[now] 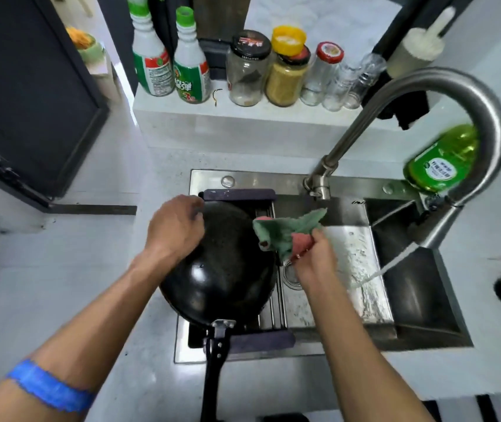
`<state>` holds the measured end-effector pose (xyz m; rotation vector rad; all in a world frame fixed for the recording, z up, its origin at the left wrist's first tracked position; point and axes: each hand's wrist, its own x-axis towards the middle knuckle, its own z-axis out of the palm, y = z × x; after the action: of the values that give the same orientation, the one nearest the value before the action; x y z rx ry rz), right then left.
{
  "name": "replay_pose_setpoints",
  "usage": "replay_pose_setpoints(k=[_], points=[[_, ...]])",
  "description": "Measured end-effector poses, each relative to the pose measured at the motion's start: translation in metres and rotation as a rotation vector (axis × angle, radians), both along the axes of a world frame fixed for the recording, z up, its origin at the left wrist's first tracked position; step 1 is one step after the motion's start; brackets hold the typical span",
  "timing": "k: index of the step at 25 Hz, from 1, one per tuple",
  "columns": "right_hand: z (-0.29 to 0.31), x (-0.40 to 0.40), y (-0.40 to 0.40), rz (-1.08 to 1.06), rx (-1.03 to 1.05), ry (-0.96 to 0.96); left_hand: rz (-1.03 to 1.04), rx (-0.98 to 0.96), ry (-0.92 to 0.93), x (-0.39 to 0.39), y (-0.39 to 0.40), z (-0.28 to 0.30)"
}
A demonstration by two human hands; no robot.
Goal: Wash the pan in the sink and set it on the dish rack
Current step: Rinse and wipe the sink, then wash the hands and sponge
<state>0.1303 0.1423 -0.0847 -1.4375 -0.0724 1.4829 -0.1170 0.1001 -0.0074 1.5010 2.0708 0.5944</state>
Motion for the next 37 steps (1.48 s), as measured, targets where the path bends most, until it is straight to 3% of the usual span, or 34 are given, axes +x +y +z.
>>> replay_pose_setpoints(k=[2,4,5,7,9,12,15,17,19,21,24,27,30,33,37], points=[[-0.004,0.026,-0.040,0.017,-0.043,0.148,-0.110,0.036,-0.079,0.059,-0.052,0.001],[-0.007,0.047,-0.071,0.090,-0.077,0.163,-0.283,0.007,0.011,0.114,-0.113,-0.018],[-0.010,0.057,-0.081,0.131,-0.102,0.135,-0.379,-0.063,0.086,0.137,-0.142,-0.035],[-0.016,0.075,-0.087,0.257,-0.213,-0.143,-0.537,-0.210,0.183,0.171,-0.183,-0.071],[-0.023,0.084,-0.089,0.564,-0.298,-0.436,-0.547,-0.306,0.258,0.189,-0.196,-0.092],[-0.031,0.075,-0.100,1.001,-0.271,-0.476,-0.437,-0.314,0.343,0.206,-0.190,-0.103],[-0.033,0.062,-0.104,1.194,-0.264,-0.408,-0.253,-0.433,0.342,0.203,-0.186,-0.112],[-0.033,0.059,-0.104,1.197,-0.254,-0.329,-0.217,-0.510,0.374,0.211,-0.183,-0.118],[-0.033,0.060,-0.101,0.980,-0.258,-0.233,-0.081,-0.545,0.351,0.227,-0.178,-0.115],[-0.036,0.069,-0.097,0.752,-0.233,-0.262,0.035,-0.494,0.277,0.237,-0.166,-0.100],[-0.043,0.096,-0.094,0.619,-0.236,-0.312,0.230,-0.241,0.161,0.215,-0.166,-0.072],[-0.046,0.105,-0.090,0.549,-0.248,-0.217,0.591,-0.262,0.285,0.160,-0.196,-0.077],[-0.040,0.089,-0.088,0.637,-0.251,-0.205,0.673,-0.353,0.146,0.121,-0.213,-0.095],[-0.038,0.074,-0.095,0.882,-0.285,-0.353,0.695,-0.204,-0.051,0.112,-0.208,-0.102],[-0.043,0.056,-0.106,1.067,-0.300,-0.426,0.696,-0.102,-0.141,0.136,-0.205,-0.102]])
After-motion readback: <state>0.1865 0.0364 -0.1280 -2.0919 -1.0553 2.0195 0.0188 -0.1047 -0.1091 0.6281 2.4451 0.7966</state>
